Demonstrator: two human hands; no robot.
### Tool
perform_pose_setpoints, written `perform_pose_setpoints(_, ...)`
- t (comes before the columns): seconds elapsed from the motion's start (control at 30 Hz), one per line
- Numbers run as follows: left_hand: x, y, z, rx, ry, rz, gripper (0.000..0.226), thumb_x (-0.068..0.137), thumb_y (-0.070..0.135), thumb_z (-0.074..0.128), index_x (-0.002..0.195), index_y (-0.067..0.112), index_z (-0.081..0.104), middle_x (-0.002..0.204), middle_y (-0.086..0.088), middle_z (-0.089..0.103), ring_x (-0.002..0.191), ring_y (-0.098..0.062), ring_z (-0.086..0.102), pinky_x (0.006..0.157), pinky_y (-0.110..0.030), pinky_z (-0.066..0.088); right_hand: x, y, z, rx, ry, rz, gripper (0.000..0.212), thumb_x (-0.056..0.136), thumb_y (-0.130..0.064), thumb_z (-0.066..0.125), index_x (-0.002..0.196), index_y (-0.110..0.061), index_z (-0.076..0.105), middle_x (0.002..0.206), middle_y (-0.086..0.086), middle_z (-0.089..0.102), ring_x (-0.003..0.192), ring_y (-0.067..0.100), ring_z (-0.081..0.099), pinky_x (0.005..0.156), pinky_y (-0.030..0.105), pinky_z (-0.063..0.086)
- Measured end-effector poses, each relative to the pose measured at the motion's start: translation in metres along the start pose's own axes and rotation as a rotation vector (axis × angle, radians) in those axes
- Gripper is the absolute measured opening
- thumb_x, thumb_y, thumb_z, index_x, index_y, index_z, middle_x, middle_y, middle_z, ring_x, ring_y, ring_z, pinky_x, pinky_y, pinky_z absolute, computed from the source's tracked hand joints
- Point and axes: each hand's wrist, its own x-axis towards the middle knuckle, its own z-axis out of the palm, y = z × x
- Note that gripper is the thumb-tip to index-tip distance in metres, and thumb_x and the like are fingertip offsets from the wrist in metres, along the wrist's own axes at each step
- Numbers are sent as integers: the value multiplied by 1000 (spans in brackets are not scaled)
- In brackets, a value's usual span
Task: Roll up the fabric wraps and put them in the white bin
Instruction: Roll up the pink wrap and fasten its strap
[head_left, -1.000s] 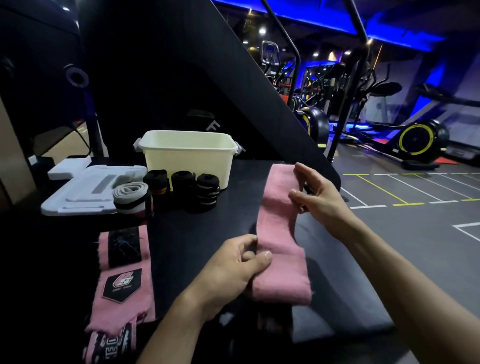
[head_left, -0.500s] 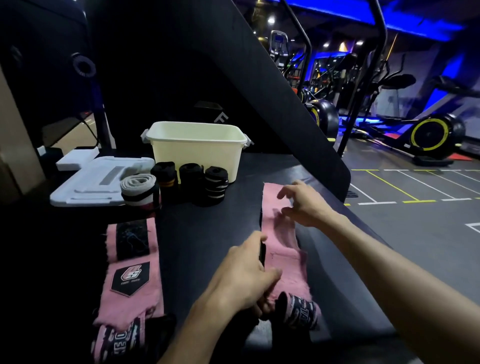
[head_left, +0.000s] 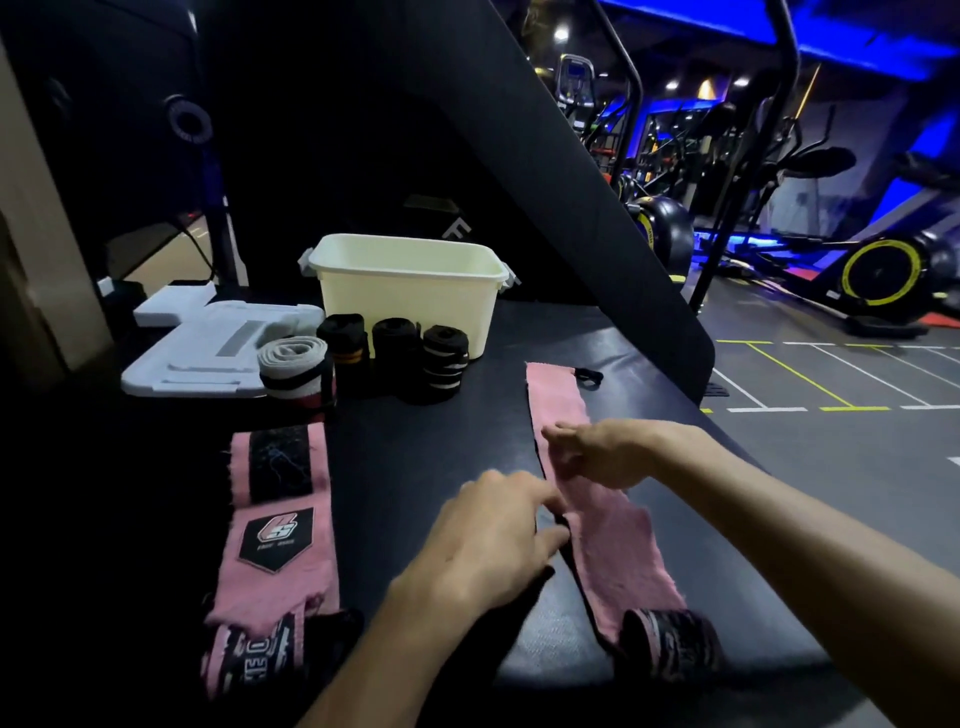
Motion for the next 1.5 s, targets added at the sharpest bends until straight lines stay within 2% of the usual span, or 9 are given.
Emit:
perform_pose_setpoints(0.1, -3, -15, -24, -53, 174, 5, 20, 89, 49, 68, 108, 45, 70, 88, 12, 74, 89, -15, 70, 83, -34, 57, -6, -10, -13, 245, 226, 93, 51, 102, -28, 53, 151, -20, 41, 153, 4, 48, 138, 27, 47, 113, 37, 37)
perform_pose_setpoints(0.27, -21, -67, -76, -112, 484, -155, 7, 89, 36, 74, 95, 34, 77, 71, 17, 71, 68, -1, 64, 68, -22, 51, -17, -81, -60, 393, 508, -162, 47, 97, -33, 62, 142, -19, 55, 139, 5, 62, 127, 29, 57, 104, 36, 41)
perform_pose_setpoints(0.57, -61, -141, -107, 96, 503, -681, 57, 82, 52, 78, 126, 21, 58, 121, -4, 67, 115, -30, 63, 91, -42, 52, -4, -162, -78, 518, 447, -378, 40, 96, -31, 63, 133, -16, 58, 125, 7, 68, 108, 29, 63, 85, 30, 47)
perform_pose_setpoints(0.8, -64, -136, -100, -160, 510, -481, 36, 87, 20, 80, 118, 22, 62, 96, 6, 72, 95, -17, 70, 82, -28, 48, -1, -149, -62, 725, 472, -378, 56, 94, -4, 55, 147, -21, 47, 139, 3, 63, 122, 22, 62, 104, 35, 48)
perform_pose_setpoints(0.93, -59, -118, -100, -743, 522, -281, 27, 93, 9, 73, 116, 21, 66, 101, -6, 76, 86, -5, 74, 71, -22, 58, -13, -125, -58, 638, 777, -401, 77, 85, 2, 64, 151, -34, 45, 154, -7, 46, 138, 9, 45, 110, 14, 34)
perform_pose_setpoints(1.07, -50, -94, -93, -1208, 467, -177, 28, 85, 17, 73, 113, 16, 69, 101, -16, 75, 90, -24, 71, 72, -32, 59, -32, -102, -57, 622, 1031, -442, 53, 94, -24, 72, 141, -40, 55, 152, -13, 46, 138, 2, 45, 110, 21, 40)
perform_pose_setpoints(1.2, -41, -72, -84, -1350, 376, -118, 30, 83, 19, 71, 113, 16, 70, 102, -13, 75, 88, -18, 71, 68, -27, 60, -50, -94, -57, 769, 1134, -471, 29, 95, -13, 64, 121, -20, 73, 121, -9, 70, 114, 4, 65, 95, 32, 54)
perform_pose_setpoints(1.33, -40, -57, -80, -1134, 338, -78, 28, 88, 39, 70, 112, 26, 74, 119, -16, 72, 91, -13, 71, 76, -29, 56, -61, -84, -60, 779, 1155, -328, 29, 95, -38, 53, 101, -22, 76, 86, -13, 74, 79, 1, 69, 73, 34, 59)
perform_pose_setpoints(1.5, -52, -36, -96, -522, 229, -41, 44, 82, 65, 73, 121, 47, 66, 113, 21, 72, 104, 8, 65, 87, -18, 48, -69, -73, -71, 467, 1149, -150, 48, 88, -66, 51, 84, -23, 71, 70, -5, 69, 70, 21, 68, 60, 37, 54)
